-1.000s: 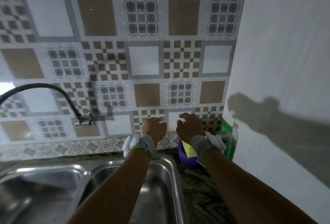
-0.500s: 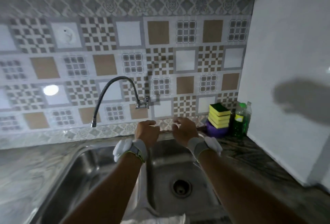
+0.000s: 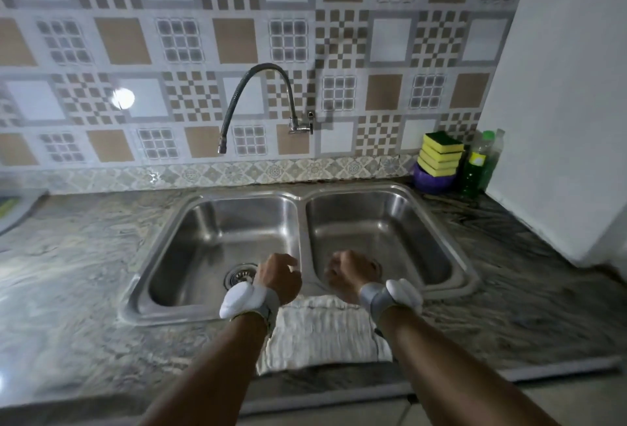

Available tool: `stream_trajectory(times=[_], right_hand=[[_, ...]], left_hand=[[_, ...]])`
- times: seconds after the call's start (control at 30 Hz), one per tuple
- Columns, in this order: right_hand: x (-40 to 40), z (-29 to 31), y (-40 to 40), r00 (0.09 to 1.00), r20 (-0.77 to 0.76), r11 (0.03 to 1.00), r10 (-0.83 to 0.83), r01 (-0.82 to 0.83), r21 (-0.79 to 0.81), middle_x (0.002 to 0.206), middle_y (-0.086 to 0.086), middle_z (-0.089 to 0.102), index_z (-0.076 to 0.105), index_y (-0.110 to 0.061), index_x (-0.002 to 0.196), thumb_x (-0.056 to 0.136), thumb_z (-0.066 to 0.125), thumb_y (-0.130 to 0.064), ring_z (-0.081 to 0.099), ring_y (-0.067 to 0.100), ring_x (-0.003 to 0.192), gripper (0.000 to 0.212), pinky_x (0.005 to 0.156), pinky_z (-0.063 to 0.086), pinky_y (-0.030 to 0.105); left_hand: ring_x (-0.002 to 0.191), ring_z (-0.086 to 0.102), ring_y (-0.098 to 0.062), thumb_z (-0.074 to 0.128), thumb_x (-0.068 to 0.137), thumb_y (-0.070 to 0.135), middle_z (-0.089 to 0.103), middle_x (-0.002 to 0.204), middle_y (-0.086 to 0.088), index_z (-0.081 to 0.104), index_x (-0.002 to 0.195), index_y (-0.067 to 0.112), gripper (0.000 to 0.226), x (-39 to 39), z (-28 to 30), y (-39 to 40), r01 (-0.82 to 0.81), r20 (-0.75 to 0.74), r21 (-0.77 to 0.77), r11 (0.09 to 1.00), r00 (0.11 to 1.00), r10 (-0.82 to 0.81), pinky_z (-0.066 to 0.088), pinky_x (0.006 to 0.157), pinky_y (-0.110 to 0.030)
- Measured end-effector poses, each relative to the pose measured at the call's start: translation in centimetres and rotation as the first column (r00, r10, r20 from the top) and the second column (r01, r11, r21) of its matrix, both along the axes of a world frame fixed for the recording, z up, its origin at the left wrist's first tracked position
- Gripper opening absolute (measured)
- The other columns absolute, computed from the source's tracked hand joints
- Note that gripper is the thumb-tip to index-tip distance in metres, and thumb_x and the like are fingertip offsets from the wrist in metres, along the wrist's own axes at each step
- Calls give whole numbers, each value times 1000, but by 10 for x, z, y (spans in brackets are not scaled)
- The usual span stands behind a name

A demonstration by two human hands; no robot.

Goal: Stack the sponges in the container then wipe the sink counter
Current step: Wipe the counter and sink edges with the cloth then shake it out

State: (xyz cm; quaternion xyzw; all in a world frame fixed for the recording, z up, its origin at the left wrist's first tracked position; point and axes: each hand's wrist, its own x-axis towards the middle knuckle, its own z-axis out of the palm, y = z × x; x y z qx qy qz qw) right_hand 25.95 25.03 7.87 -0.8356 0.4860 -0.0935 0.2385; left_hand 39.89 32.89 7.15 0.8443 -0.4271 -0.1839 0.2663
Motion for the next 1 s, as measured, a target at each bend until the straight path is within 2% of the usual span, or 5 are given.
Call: stream_trajectory(times=[0.17, 0.27, 0.63, 0.77, 1.0], right_hand=[[-33, -86, 31, 955, -267, 991, 127, -115, 61, 157, 6, 32, 41, -25, 142, 89, 45, -28, 29, 26, 144, 53, 118, 25, 45], [-36, -113, 30, 951, -241, 981, 191, -192, 17, 164, -7, -2, 10, -36, 151, 91, 38, -29, -2, 22, 151, 67, 122, 10, 45], [20, -124, -24, 945, -266, 977, 187, -208, -50, 154, 0, 37, 16, -35, 150, 98, 14, -49, 38, 32, 136, 54, 112, 27, 50], [-9, -125, -24, 939, -262, 950, 223, -269, -157, 144, 2, 46, 25, -32, 146, 99, 14, -49, 42, 30, 129, 52, 110, 29, 46], [-124, -135, -58, 936, -301, 960, 184, -237, -150, 164, 0, 6, 6, -28, 153, 100, 27, -30, 3, 24, 151, 57, 122, 7, 44]], left_hand=[[117, 64, -30, 51, 84, 31, 67, 124, -16, 67, 120, 15, 42, -27, -76, 39, 320, 346, -4, 947, 889, -299, 53, 99, -36], [153, 10, -33, 38, 95, 39, 13, 164, -17, 16, 155, 9, 71, -25, -113, 37, 303, 314, 251, 919, 873, -373, 9, 125, -39], [132, 49, -27, 22, 95, 54, 52, 145, -3, 29, 149, 23, 63, 11, -126, -15, 154, 337, 173, 973, 919, -206, 33, 110, -40], [143, 36, -23, 19, 98, 51, 36, 157, -3, 23, 152, 23, 62, -10, -125, -13, 168, 425, 116, 979, 882, -202, 29, 116, -42], [154, 8, -26, 18, 99, 51, 15, 165, -7, 15, 156, 22, 64, -101, -117, -37, 359, 391, 192, 913, 826, -407, 3, 126, -48]])
